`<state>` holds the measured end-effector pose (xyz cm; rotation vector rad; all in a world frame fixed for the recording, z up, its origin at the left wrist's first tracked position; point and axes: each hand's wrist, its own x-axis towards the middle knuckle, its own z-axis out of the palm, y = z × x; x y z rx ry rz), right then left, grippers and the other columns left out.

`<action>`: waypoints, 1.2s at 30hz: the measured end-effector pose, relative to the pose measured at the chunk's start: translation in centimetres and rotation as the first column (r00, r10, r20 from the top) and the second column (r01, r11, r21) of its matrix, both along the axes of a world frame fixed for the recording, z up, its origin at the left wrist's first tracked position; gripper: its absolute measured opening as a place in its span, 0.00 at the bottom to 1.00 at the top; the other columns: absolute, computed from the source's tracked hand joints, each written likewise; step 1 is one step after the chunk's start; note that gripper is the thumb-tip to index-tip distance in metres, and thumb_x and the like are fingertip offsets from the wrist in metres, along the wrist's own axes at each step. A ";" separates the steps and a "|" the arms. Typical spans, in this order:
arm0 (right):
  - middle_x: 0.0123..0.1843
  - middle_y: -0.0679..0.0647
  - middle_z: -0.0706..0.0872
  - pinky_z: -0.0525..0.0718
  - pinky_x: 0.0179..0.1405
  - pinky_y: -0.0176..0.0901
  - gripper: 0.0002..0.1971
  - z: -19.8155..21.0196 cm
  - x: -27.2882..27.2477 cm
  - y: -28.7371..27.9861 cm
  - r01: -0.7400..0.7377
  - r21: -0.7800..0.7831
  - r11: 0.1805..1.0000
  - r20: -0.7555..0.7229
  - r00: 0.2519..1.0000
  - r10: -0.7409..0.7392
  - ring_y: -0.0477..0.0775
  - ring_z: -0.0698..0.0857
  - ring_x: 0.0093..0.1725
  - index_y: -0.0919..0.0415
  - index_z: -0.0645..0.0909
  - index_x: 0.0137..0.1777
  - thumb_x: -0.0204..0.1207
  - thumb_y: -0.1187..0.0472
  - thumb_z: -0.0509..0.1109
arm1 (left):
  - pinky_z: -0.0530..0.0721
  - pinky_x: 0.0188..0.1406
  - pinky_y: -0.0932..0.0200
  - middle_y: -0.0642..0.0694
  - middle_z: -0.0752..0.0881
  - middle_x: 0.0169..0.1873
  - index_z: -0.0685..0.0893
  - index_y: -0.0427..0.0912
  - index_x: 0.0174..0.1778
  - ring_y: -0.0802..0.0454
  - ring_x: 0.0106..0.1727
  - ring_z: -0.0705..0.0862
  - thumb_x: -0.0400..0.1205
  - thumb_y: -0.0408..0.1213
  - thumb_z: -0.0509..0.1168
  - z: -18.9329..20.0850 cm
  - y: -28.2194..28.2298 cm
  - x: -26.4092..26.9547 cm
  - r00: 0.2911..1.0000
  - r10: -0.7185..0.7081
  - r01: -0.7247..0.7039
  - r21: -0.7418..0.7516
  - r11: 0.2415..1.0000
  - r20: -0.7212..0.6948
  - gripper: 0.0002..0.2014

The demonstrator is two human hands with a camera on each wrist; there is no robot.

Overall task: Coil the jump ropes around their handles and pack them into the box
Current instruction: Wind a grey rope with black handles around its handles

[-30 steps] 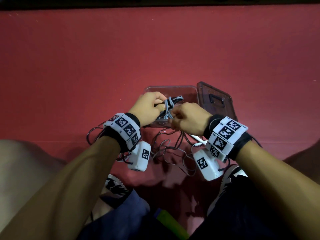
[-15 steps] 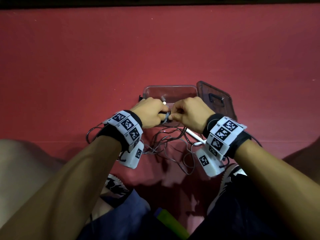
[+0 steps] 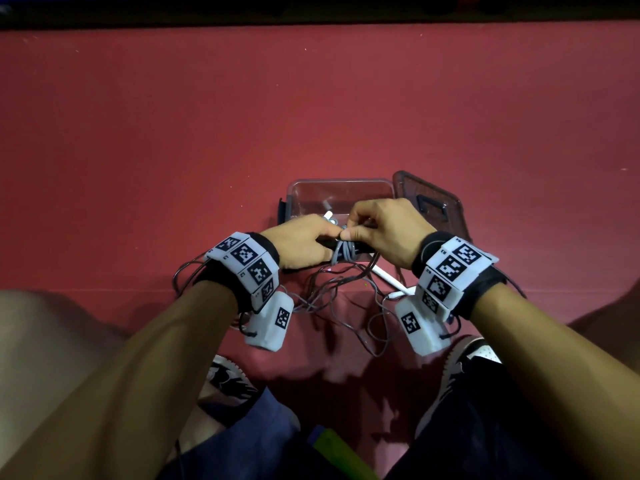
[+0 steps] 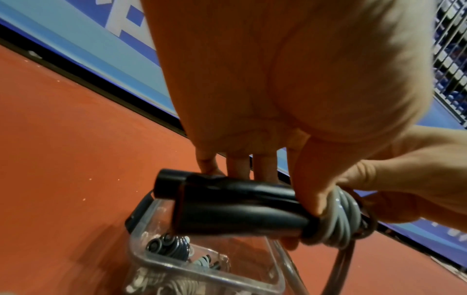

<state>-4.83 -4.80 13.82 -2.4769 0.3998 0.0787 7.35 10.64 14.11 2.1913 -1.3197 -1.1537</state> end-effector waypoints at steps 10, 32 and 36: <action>0.41 0.47 0.88 0.86 0.49 0.57 0.13 -0.5 0.0 -0.6 -0.009 -0.023 1.000 -0.051 0.999 0.008 0.55 0.86 0.45 0.48 0.79 0.43 0.79 0.39 0.70 | 0.84 0.63 0.43 0.48 0.91 0.53 0.86 0.58 0.66 0.46 0.57 0.87 0.84 0.34 0.68 -0.4 0.1 -0.2 0.995 0.048 -0.044 -0.040 0.998 0.082 0.18; 0.31 0.49 0.86 0.77 0.35 0.44 0.23 -0.6 0.1 -0.7 0.085 0.017 0.996 0.018 0.996 -0.085 0.51 0.83 0.34 0.58 0.82 0.35 0.77 0.37 0.71 | 0.77 0.71 0.43 0.52 0.90 0.58 0.87 0.59 0.65 0.48 0.64 0.84 0.87 0.39 0.67 -0.6 0.0 0.4 0.996 -0.022 0.024 -0.025 0.999 0.085 0.14; 0.24 0.49 0.80 0.76 0.30 0.41 0.23 -1.0 0.0 -0.9 0.173 0.367 0.914 0.052 0.977 -0.206 0.46 0.76 0.25 0.57 0.79 0.28 0.76 0.41 0.75 | 0.79 0.73 0.46 0.55 0.90 0.60 0.89 0.55 0.64 0.55 0.65 0.85 0.86 0.35 0.69 -0.3 0.0 0.7 0.999 0.028 -0.032 -0.131 0.991 -0.036 0.14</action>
